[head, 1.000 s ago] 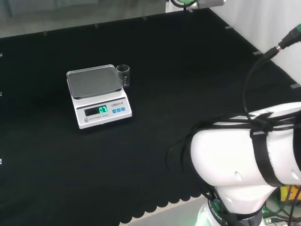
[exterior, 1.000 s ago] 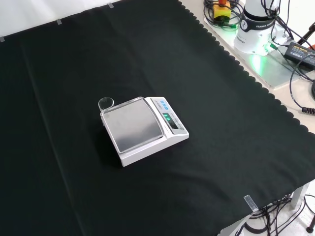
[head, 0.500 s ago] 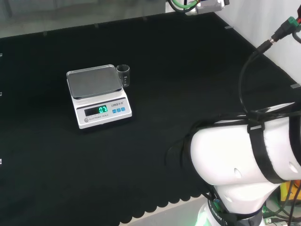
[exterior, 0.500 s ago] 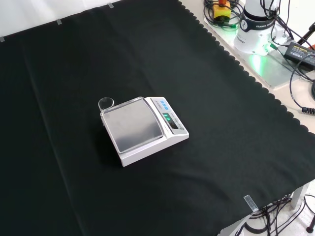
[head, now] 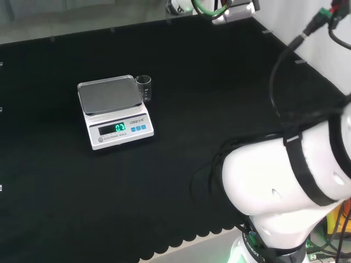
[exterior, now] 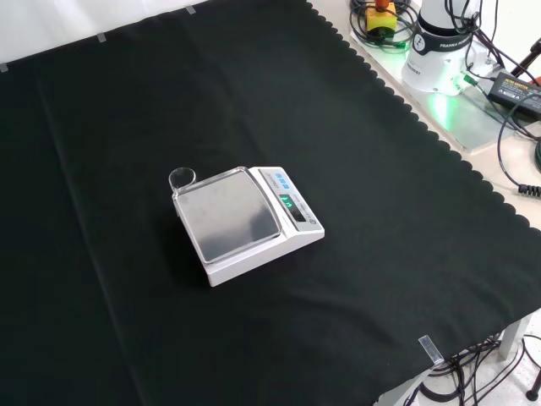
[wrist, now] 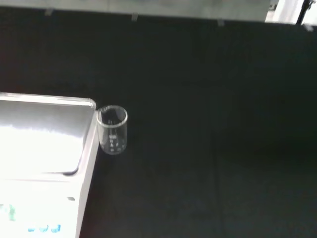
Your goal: Pick up the beaker.
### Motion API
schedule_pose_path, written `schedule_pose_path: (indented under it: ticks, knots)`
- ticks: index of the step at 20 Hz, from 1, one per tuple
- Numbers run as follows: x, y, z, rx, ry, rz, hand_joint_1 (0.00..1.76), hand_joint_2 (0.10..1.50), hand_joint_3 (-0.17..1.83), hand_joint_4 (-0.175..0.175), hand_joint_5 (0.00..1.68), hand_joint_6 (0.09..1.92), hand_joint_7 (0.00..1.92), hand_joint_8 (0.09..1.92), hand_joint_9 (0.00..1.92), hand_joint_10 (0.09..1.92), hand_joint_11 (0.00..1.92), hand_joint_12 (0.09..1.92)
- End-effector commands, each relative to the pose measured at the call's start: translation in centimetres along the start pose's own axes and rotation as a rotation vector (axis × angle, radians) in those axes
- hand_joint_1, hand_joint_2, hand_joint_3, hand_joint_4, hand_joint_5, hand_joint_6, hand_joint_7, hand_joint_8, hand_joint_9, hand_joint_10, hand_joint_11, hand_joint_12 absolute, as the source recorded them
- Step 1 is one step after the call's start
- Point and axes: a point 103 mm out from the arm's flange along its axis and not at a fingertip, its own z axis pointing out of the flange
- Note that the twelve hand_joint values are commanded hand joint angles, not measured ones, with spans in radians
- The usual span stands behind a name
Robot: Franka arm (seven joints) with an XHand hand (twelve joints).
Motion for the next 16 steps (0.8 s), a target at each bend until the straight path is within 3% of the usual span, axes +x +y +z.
schedule_pose_path:
  ticks: [1,11,14,16]
  knots:
    - [-0.6,6.6,6.1,0.049,-0.046,-0.079,0.49,0.97,-0.14,-0.113,0.07,0.09,0.0,0.43,0.32,0.09,0.21,1.42]
    - [1.8,11.0,9.5,0.088,-0.126,-0.145,0.49,0.95,-0.13,-0.115,0.07,0.09,0.0,0.44,0.3,0.13,0.21,1.42]
    - [2.4,12.5,10.5,0.1,-0.145,-0.15,0.5,0.93,-0.1,-0.115,0.07,0.09,0.0,0.44,0.08,0.63,0.21,1.42]
    - [2.8,13.5,11.1,0.101,-0.16,-0.155,0.5,0.93,-0.09,-0.115,0.07,0.09,0.0,0.44,0.02,0.78,0.21,1.43]
